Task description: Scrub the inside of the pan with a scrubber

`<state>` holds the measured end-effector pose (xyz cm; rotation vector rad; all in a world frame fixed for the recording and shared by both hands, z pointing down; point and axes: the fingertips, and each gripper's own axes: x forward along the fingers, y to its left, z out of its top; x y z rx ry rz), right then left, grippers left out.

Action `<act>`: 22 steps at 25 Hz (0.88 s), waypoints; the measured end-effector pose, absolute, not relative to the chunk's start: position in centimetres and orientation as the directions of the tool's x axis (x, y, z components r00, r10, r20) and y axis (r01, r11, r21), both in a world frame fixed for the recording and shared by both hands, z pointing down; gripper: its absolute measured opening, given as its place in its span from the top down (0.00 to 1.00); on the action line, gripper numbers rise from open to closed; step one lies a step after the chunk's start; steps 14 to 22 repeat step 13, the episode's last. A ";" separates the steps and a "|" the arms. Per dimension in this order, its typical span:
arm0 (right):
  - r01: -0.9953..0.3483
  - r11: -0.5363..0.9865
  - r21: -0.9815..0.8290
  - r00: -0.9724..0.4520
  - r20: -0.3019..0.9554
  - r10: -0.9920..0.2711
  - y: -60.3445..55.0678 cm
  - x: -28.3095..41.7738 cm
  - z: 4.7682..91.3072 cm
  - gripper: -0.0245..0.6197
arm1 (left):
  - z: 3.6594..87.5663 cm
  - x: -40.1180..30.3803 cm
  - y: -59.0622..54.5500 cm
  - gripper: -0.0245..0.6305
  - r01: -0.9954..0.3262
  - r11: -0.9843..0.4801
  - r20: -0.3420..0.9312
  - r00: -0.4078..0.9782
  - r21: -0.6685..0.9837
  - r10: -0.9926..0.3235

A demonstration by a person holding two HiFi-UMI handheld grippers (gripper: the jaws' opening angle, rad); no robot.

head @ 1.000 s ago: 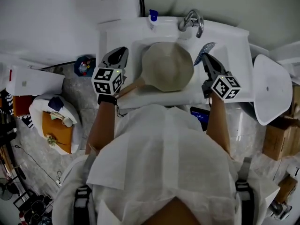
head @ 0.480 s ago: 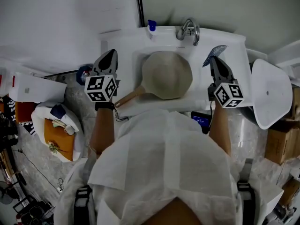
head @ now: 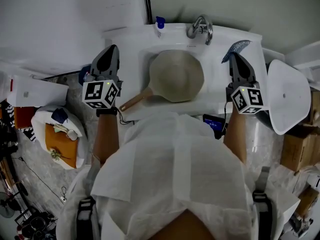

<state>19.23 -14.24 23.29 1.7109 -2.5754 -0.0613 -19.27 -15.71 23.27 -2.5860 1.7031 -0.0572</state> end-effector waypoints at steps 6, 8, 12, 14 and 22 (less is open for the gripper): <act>-0.919 0.390 0.053 -0.389 0.027 -0.921 -14.4 19.3 23.6 0.94 | 23.4 -19.0 -15.9 0.94 -0.918 -0.393 0.005 0.394 -0.053 -0.919; -0.919 0.392 0.049 -0.390 0.033 -0.920 -14.4 19.1 23.9 0.94 | 23.6 -19.1 -15.9 0.94 -0.918 -0.394 0.010 0.394 -0.050 -0.919; -0.915 0.399 0.060 -0.398 0.023 -0.917 -15.2 18.8 23.5 0.94 | 23.2 -19.5 -16.3 0.94 -0.920 -0.390 -0.006 0.390 -0.048 -0.921; -0.914 0.401 0.065 -0.401 0.017 -0.916 -15.6 18.7 23.3 0.94 | 23.0 -19.6 -16.6 0.94 -0.920 -0.388 -0.013 0.389 -0.049 -0.921; -0.914 0.401 0.065 -0.401 0.017 -0.916 -15.6 18.7 23.3 0.94 | 23.0 -19.6 -16.6 0.94 -0.920 -0.388 -0.013 0.389 -0.049 -0.921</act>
